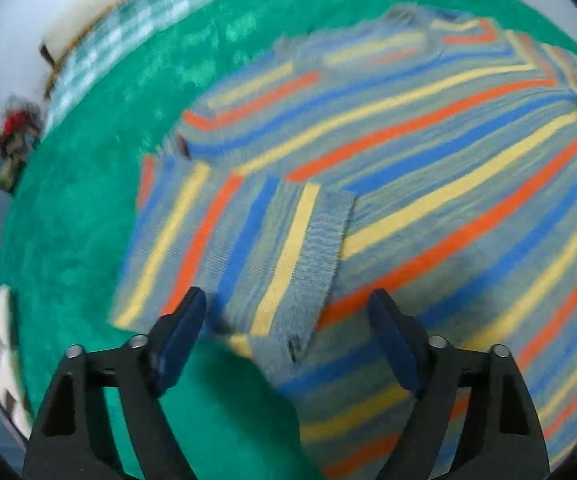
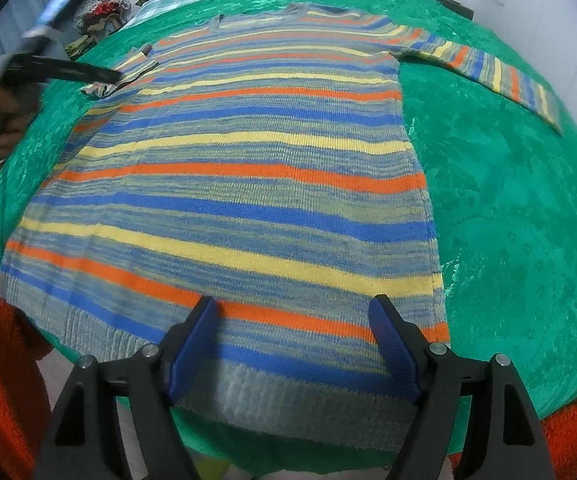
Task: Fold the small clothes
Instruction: 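Grasp the sleeve nearest the left gripper and pull it outward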
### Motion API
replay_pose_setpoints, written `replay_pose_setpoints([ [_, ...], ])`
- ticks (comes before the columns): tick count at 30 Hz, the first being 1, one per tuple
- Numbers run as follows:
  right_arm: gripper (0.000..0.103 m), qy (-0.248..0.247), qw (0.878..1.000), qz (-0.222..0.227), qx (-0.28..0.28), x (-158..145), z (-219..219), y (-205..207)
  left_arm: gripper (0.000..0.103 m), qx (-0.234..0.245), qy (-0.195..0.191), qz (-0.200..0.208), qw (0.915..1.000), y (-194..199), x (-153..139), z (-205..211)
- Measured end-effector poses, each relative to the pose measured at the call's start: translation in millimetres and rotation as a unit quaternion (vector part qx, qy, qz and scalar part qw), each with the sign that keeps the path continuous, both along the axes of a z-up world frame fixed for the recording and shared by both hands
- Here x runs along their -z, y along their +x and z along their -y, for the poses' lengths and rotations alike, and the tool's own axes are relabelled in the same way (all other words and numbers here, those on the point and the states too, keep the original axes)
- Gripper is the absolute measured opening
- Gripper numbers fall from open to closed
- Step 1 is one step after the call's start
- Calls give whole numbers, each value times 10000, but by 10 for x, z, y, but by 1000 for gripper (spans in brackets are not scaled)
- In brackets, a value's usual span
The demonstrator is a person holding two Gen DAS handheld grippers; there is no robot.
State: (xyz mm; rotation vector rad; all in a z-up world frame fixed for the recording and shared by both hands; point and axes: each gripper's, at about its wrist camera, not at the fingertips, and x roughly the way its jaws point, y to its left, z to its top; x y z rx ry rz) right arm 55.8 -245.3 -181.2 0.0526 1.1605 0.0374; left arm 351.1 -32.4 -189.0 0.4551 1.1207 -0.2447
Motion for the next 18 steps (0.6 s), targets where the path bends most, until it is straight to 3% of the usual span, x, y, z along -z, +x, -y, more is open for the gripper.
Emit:
replay_pose_setpoints([
  [2, 77, 2, 10000, -7, -8, 0, 1, -3, 36, -332, -423, -73, 9985, 65, -35, -150],
  [3, 77, 6, 10000, -13, -11, 0, 5, -6, 8, -555, -551, -85, 9969, 97, -92, -255],
  [5, 78, 9, 10000, -21, -18, -3, 1, -9, 7, -948, -1398, -92, 9856, 141, -328, -614],
  [6, 78, 6, 10000, -24, -26, -5, -1, -10, 5, -1237, -1853, -18, 9749, 148, -484, -883],
  [8, 78, 9, 10000, -28, -37, -2, 2, -13, 5, -1854, -2187, 262, 9577, 141, -685, -1338],
  [10, 78, 13, 10000, -20, -33, -2, 5, -20, 5, -2663, -2803, 363, 9215, 128, -811, -1978],
  [12, 78, 12, 10000, -19, -40, 3, 13, -21, 5, -3217, -2990, 417, 8974, 115, -823, -2448],
  [15, 78, 27, 10000, -30, -35, 11, 15, -16, 5, -3629, -2793, 407, 8880, 49, -709, -2865],
  [18, 79, 6, 10000, -35, -29, 17, -4, 0, 5, -3718, -2786, 289, 8851, -1, -562, -2955],
])
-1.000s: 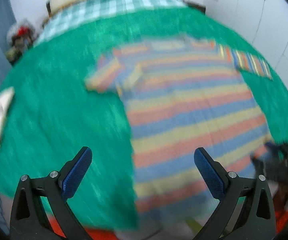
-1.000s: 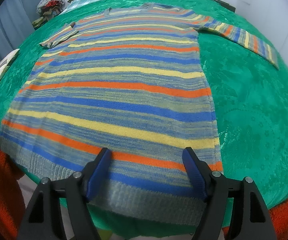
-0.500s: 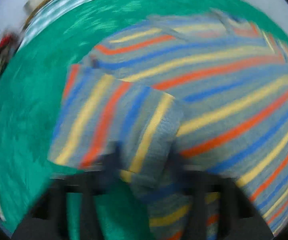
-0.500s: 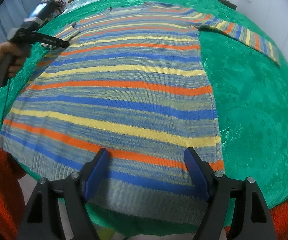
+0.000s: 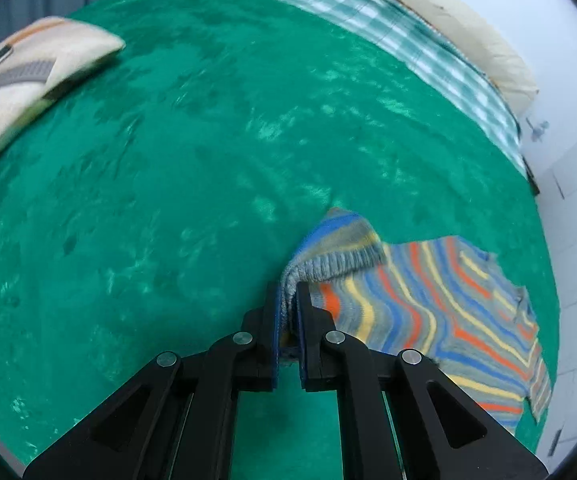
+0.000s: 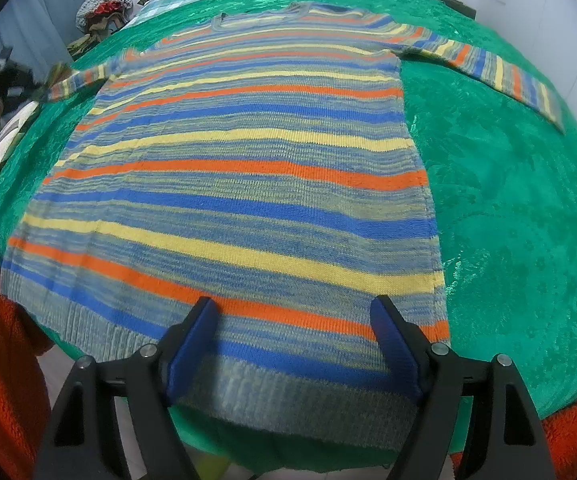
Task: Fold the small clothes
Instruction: 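Grasp the sleeve nearest the left gripper and pull it outward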
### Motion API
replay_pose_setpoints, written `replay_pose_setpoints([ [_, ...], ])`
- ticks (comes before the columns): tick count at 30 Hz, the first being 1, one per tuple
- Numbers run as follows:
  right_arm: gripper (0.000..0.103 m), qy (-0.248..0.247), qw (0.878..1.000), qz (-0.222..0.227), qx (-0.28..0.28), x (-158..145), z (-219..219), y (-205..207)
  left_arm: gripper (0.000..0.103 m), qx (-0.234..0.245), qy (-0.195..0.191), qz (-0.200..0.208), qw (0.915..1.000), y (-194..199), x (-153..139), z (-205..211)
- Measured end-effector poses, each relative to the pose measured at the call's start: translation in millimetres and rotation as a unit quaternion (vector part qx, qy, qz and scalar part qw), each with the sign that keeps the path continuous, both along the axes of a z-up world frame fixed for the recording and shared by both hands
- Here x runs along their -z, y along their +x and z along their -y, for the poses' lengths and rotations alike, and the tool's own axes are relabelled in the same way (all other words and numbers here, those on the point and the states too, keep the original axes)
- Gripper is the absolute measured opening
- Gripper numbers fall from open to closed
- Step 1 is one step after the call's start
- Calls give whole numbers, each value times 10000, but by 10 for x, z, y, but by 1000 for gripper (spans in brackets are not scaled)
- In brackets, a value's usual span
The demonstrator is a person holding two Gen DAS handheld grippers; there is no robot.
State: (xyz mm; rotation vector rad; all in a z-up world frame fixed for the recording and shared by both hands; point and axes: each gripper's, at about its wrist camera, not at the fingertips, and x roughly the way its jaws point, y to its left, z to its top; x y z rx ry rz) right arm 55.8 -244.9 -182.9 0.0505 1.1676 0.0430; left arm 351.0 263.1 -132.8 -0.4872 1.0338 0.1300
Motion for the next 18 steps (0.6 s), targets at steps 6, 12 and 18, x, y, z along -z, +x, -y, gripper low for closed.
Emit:
replay_pose_setpoints([
  [6, 81, -44, 10000, 2, -8, 10, -25, 22, 5, -219, -236, -239, 9992, -78, 311, 72],
  [12, 81, -45, 10000, 10, -12, 12, -25, 19, 6, -547, -486, -403, 9965, -164, 490, -166],
  [18, 82, -53, 10000, 12, -15, 12, -23, 19, 26, -752, -641, -361, 9944, -307, 446, -397],
])
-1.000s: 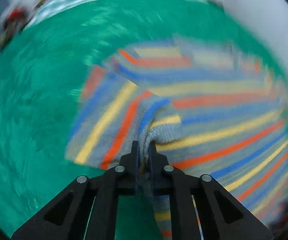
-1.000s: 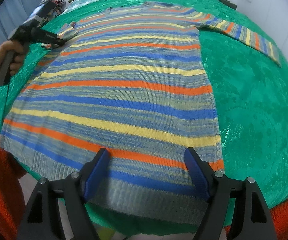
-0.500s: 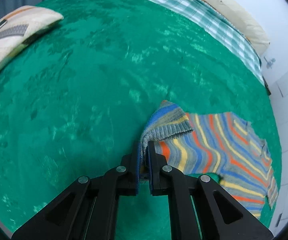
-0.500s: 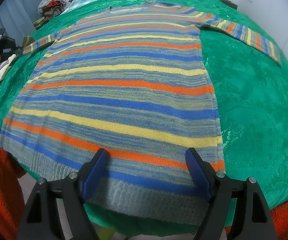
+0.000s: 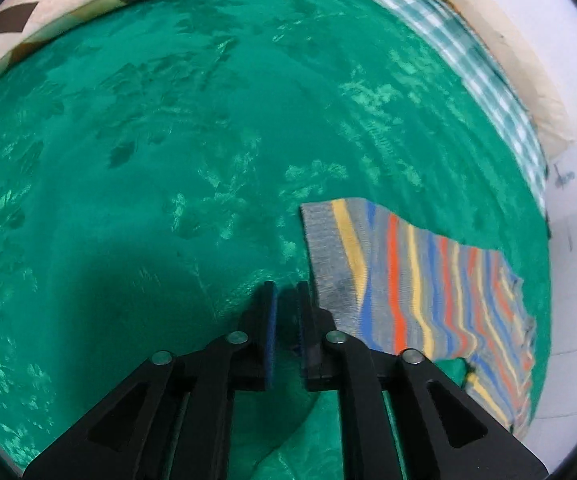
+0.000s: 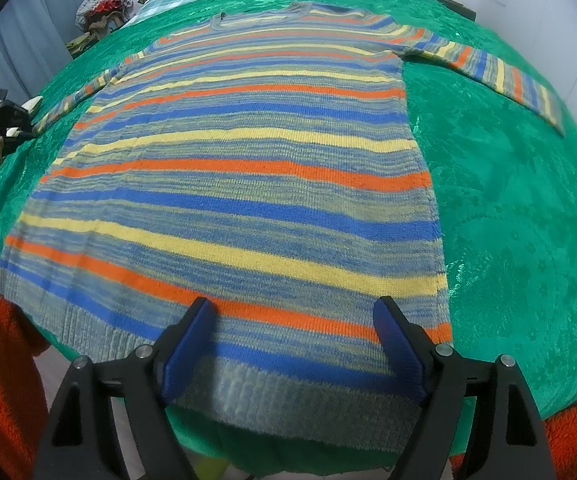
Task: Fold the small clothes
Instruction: 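Grasp the sleeve nearest the left gripper and pull it outward, then lay the sleeve flat on the bed and open the left gripper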
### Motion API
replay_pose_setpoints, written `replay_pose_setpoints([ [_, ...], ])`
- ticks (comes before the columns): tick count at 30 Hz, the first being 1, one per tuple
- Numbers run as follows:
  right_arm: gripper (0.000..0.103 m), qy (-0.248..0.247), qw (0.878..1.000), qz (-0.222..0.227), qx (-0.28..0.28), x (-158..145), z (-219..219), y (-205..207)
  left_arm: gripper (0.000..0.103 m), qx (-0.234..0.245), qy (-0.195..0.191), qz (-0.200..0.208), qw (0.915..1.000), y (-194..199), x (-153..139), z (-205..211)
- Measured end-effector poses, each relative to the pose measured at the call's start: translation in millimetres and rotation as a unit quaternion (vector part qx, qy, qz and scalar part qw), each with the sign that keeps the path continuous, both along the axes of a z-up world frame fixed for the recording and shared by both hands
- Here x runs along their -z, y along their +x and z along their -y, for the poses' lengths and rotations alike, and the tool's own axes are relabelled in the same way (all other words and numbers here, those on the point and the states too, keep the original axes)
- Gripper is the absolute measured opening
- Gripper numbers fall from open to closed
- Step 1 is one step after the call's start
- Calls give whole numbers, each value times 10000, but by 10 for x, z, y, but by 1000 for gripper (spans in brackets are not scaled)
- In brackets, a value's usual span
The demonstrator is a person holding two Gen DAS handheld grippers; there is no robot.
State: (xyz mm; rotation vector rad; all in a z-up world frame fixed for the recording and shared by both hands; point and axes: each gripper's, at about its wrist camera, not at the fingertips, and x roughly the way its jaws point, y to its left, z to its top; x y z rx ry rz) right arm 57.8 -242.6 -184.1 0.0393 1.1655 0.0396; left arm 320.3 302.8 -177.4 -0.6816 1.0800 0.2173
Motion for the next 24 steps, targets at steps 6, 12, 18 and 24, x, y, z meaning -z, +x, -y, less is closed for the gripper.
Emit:
replay_pose_setpoints([
  [6, 84, -55, 10000, -10, 4, 12, -18, 12, 88, 185, 65, 290, 9994, 93, -15, 170],
  [12, 84, -80, 10000, -19, 17, 10, -34, 20, 3, 434, 230, 30, 9988, 215, 197, 250],
  [18, 84, -103, 9999, -11, -13, 16, -57, 32, 3, 370, 1055, -135, 9936, 219, 183, 314],
  [24, 85, -69, 10000, -3, -20, 18, -25, 29, 47, 433, 1622, -381, 9851, 155, 108, 382],
])
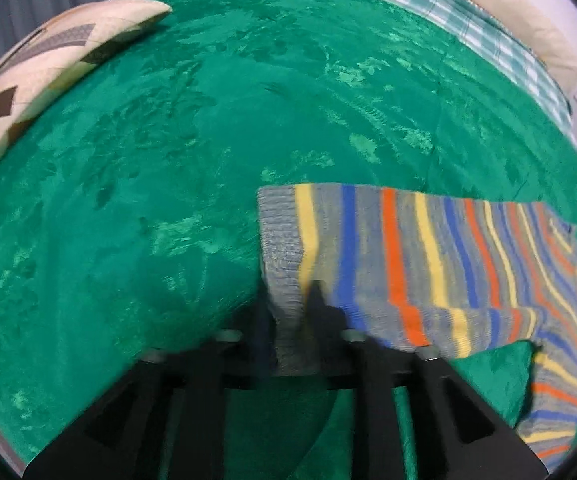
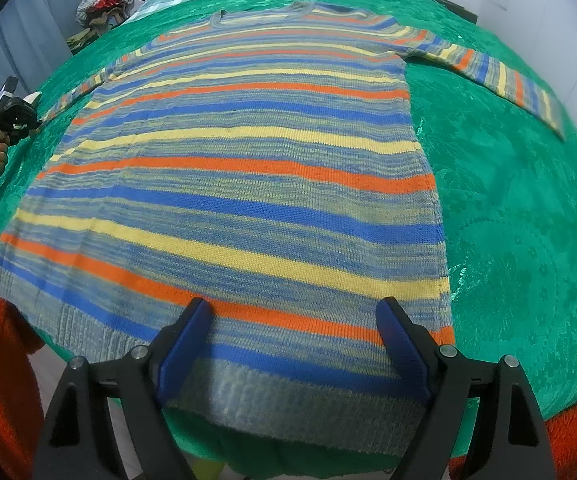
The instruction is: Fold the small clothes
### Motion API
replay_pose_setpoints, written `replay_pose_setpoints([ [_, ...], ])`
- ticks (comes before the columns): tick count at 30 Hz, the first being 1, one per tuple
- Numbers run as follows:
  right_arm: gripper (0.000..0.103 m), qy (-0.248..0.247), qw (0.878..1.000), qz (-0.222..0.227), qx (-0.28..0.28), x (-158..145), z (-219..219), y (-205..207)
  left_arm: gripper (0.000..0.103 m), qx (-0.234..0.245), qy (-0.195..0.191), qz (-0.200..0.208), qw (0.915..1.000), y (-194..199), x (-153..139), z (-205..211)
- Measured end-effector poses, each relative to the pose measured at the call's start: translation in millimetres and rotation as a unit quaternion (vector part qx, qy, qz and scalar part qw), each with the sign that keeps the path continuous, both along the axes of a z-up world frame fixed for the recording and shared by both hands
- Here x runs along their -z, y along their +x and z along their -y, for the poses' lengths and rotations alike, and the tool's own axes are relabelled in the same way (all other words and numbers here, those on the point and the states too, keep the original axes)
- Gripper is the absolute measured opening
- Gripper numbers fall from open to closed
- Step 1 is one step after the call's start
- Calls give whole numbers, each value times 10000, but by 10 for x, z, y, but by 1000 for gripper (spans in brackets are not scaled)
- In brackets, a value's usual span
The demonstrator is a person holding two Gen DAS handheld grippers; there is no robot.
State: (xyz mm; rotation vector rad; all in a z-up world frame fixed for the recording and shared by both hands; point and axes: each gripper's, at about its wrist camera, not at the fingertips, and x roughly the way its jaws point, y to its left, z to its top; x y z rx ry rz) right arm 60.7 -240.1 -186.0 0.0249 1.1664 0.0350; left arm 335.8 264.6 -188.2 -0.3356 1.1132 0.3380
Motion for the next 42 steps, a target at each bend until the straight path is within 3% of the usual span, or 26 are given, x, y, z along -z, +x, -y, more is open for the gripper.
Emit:
replay_pose_setpoints([
  [1, 85, 9, 10000, -1, 2, -2, -1, -4, 68, -49, 154, -50, 9999, -68, -30, 2],
  [2, 85, 22, 10000, -7, -8, -6, 1, -14, 74, -74, 281, -57, 9996, -142, -66, 16],
  [5, 85, 124, 9999, -69, -32, -55, 34, -14, 76, 275, 490, 93, 9984, -442, -253, 192],
  [9, 84, 220, 9996, 15, 199, -281, 206, -47, 78, 1219, 678, 362, 9896, -952, -543, 792],
  [14, 84, -15, 9988, 302, 387, -520, 372, -78, 85, 2679, 275, 629, 9610, -1643, -677, 1940],
  [18, 84, 165, 9992, 221, 281, -453, 353, -59, 86, 3401, 119, 430, 9393, -2051, -387, 2701],
  [21, 84, 324, 9990, -262, 155, -197, 325, -61, 88, 3487, 348, -39, 9366, -2217, 22, 2920],
  [22, 85, 269, 9988, -388, 142, -115, 319, -81, 93, 3507, 518, 54, 9350, -2264, 59, 2939],
  [24, 85, 90, 9995, -294, 12, -89, 273, -119, 95, 3556, 730, 118, 9317, -2292, 66, 2962],
  [27, 85, -135, 9994, -292, -86, -87, 207, -124, 98, 3456, 593, 11, 9365, -2247, 61, 2937],
  [42, 91, -372, 9988, -256, -168, -12, 98, -145, 100, 3400, 816, 87, 9368, -2295, 105, 2987],
])
